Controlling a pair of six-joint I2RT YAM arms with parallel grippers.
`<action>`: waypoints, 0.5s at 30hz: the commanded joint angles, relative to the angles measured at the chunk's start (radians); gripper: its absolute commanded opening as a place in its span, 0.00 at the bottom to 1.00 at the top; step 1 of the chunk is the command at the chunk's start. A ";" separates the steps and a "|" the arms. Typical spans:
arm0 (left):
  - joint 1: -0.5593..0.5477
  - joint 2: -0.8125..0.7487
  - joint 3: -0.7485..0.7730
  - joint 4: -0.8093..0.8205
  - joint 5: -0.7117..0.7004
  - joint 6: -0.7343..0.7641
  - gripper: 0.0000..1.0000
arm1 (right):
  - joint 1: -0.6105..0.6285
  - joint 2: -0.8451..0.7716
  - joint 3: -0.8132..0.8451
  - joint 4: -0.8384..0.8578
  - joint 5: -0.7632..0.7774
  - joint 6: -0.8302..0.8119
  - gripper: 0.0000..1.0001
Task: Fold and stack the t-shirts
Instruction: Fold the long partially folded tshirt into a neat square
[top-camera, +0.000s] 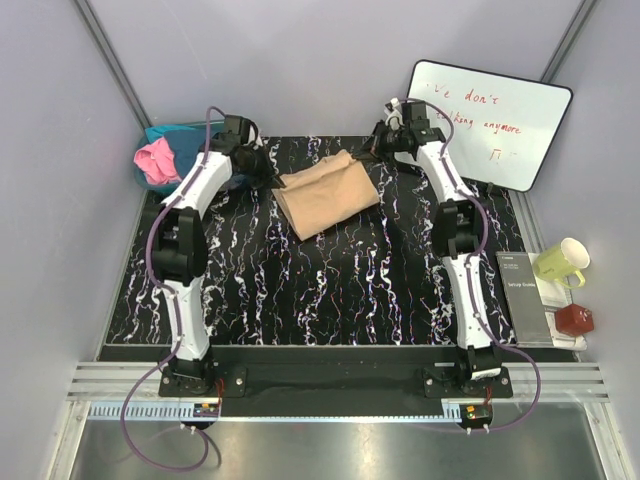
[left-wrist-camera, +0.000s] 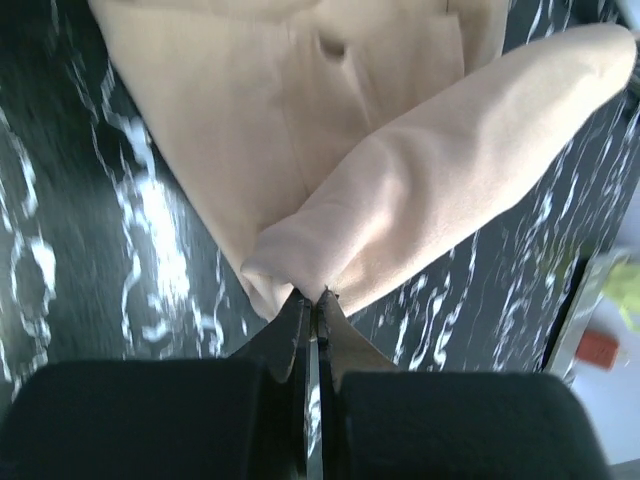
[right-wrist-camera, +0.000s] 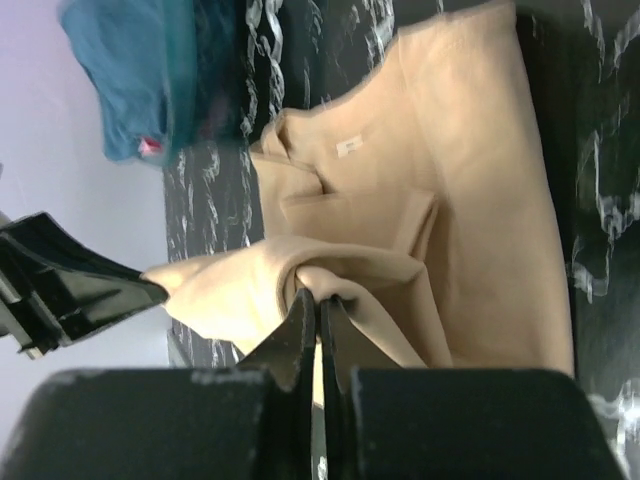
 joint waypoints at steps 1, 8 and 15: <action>0.036 0.089 0.160 0.067 0.048 -0.031 0.00 | 0.006 0.132 0.250 0.074 -0.012 0.102 0.12; 0.087 0.222 0.286 0.078 0.082 -0.108 0.39 | 0.006 0.102 0.096 0.189 -0.006 0.096 1.00; 0.098 0.108 0.202 0.068 0.093 -0.076 0.99 | 0.003 -0.397 -0.449 0.204 0.107 -0.068 1.00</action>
